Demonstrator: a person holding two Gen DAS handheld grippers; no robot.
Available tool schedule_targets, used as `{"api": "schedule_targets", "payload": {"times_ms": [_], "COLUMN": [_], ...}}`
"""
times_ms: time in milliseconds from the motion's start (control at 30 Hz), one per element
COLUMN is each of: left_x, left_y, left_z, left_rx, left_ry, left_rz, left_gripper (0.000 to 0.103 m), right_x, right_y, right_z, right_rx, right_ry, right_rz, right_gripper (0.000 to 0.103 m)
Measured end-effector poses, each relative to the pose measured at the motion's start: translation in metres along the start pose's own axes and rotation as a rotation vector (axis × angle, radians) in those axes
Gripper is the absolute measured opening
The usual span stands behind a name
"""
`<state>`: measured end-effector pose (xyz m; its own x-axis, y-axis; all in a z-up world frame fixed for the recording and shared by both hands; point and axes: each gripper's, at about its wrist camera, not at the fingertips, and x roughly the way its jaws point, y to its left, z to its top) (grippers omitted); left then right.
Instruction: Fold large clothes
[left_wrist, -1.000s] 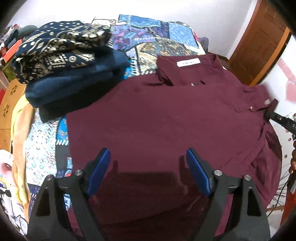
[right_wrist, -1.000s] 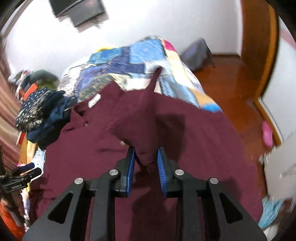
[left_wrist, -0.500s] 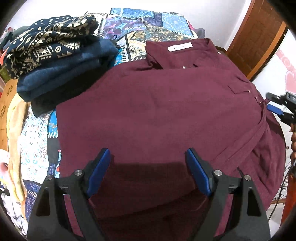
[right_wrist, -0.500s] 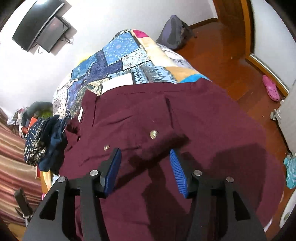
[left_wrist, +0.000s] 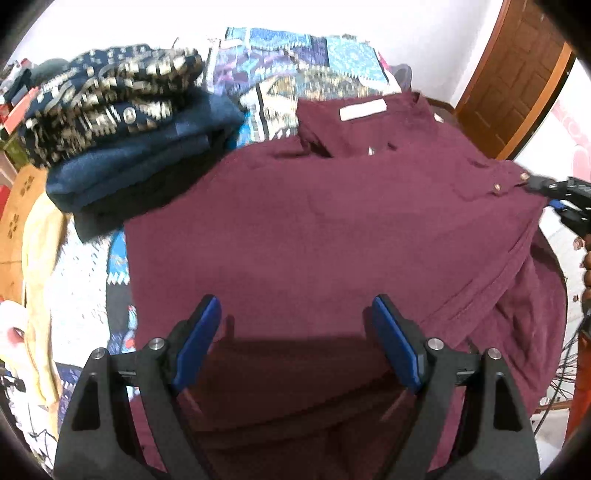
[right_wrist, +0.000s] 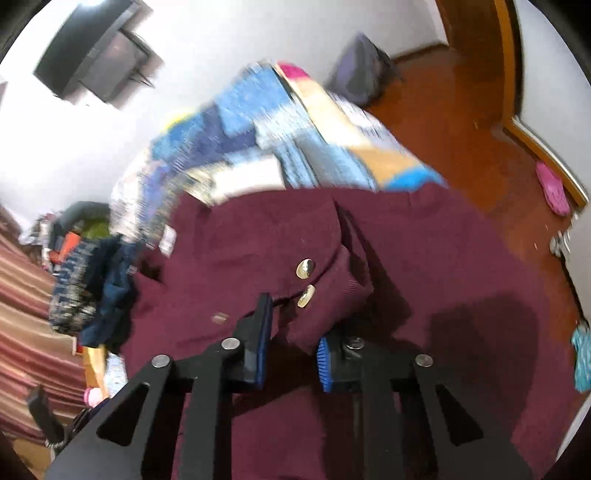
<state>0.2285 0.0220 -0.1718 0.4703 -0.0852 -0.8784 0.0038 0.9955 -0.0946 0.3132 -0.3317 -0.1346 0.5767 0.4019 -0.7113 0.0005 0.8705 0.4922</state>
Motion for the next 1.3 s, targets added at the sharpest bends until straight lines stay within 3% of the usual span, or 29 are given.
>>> {"api": "schedule_targets", "payload": {"times_ms": [167, 300, 433, 667, 767, 867, 1000, 1300], "left_x": [-0.001, 0.014, 0.021, 0.011, 0.003, -0.006, -0.022, -0.046], "left_y": [-0.002, -0.012, -0.020, -0.009, -0.006, -0.006, -0.010, -0.026], "left_z": [0.010, 0.002, -0.007, -0.005, -0.002, 0.004, 0.016, 0.036], "left_rx": [-0.010, 0.010, 0.036, 0.000, -0.008, -0.002, 0.016, 0.050], "left_ry": [-0.015, 0.029, 0.048, 0.029, 0.006, -0.024, -0.079, -0.175], "left_rz": [-0.020, -0.044, -0.041, -0.022, -0.017, -0.012, -0.008, -0.028], "left_gripper": [0.083, 0.083, 0.083, 0.083, 0.083, 0.083, 0.083, 0.083], "right_x": [-0.035, -0.009, 0.016, 0.006, -0.007, -0.027, -0.058, -0.117], "right_y": [0.015, -0.012, -0.036, -0.023, -0.020, -0.025, -0.038, -0.090], "right_z": [0.000, -0.014, -0.034, -0.039, -0.033, -0.029, -0.023, -0.029], "right_rx": [-0.092, -0.056, 0.010, -0.072, -0.094, -0.048, 0.016, 0.181], "right_ry": [-0.125, -0.036, 0.057, 0.058, 0.061, 0.023, -0.061, -0.188], "right_rz": [-0.043, -0.136, -0.161, -0.234, -0.223, -0.173, -0.186, -0.282], "right_gripper": [0.017, 0.017, 0.019, 0.030, 0.030, 0.031, 0.032, 0.041]}}
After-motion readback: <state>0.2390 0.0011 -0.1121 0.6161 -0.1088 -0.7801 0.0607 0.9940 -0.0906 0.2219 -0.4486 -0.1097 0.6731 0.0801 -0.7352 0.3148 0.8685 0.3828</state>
